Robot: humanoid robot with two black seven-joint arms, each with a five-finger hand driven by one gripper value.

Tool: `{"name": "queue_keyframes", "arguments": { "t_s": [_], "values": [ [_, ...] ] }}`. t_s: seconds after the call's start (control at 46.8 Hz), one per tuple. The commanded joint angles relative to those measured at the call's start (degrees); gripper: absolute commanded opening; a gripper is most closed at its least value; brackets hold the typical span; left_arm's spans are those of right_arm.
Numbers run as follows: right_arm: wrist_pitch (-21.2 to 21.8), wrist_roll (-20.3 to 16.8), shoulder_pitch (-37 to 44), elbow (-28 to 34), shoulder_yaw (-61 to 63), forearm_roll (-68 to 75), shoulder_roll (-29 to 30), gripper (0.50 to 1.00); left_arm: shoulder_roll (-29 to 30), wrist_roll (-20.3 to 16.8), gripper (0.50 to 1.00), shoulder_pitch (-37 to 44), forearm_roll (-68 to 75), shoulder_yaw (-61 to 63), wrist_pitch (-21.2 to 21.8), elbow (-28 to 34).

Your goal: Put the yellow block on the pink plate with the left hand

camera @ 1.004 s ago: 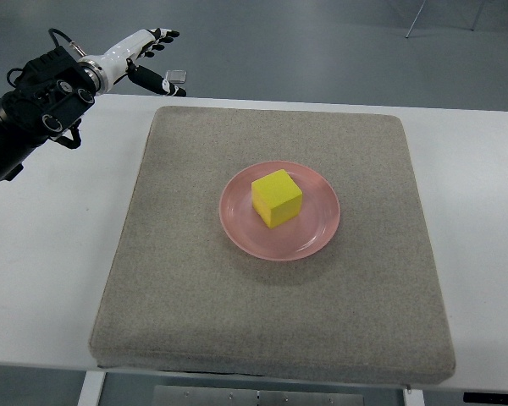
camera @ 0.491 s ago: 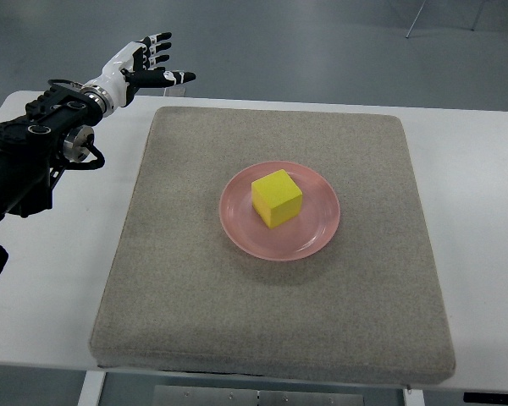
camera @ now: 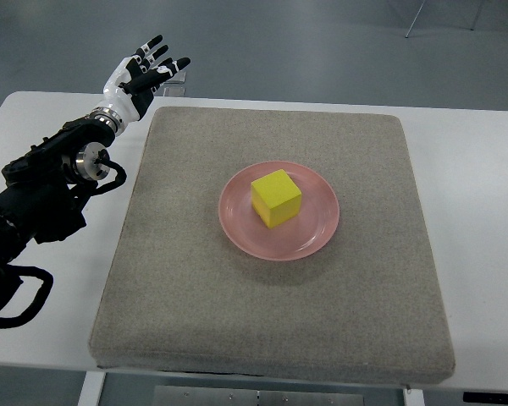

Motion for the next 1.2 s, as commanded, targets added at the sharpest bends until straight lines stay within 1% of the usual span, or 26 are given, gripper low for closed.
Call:
{"name": "queue_keyframes", "arguments": {
  "t_s": [0.0, 0.128, 0.256, 0.342, 0.491, 0.598, 1.004, 1.174],
  "values": [
    [-0.1, 0.0, 0.0, 0.0, 0.0, 0.0, 0.0, 0.924, -0.4, 0.0, 0.994, 0.6, -1.6, -3.2, -0.8, 0.1],
    [0.0, 0.0, 0.0, 0.0, 0.0, 0.0, 0.0, 0.924, -0.4, 0.0, 0.999, 0.7, -6.2, -5.3, -2.9, 0.1],
    [0.0, 0.0, 0.0, 0.0, 0.0, 0.0, 0.0, 0.924, -0.3, -0.1, 0.999, 1.0, -11.4, -5.9, -7.6, 0.3],
    [0.0, 0.0, 0.0, 0.0, 0.0, 0.0, 0.0, 0.924, -0.3, -0.3, 1.0, 1.3, -11.9, -6.0, -9.7, 1.0],
    [0.0, 0.0, 0.0, 0.0, 0.0, 0.0, 0.0, 0.924, -0.3, -1.3, 0.999, 1.3, -12.0, -6.1, -9.2, 1.4],
    [0.0, 0.0, 0.1, 0.0, 0.0, 0.0, 0.0, 0.924, -0.3, -1.3, 0.999, 1.1, -12.0, -6.0, -8.1, 1.3],
    [0.0, 0.0, 0.0, 0.0, 0.0, -0.1, 0.0, 0.924, 0.4, -1.3, 0.999, 0.6, -12.1, -6.1, -8.1, 1.3],
    [0.0, 0.0, 0.0, 0.1, 0.0, 0.0, 0.0, 0.924, 2.3, -1.2, 0.999, 0.3, -12.6, -6.2, -8.5, 1.3]
  ]
}}
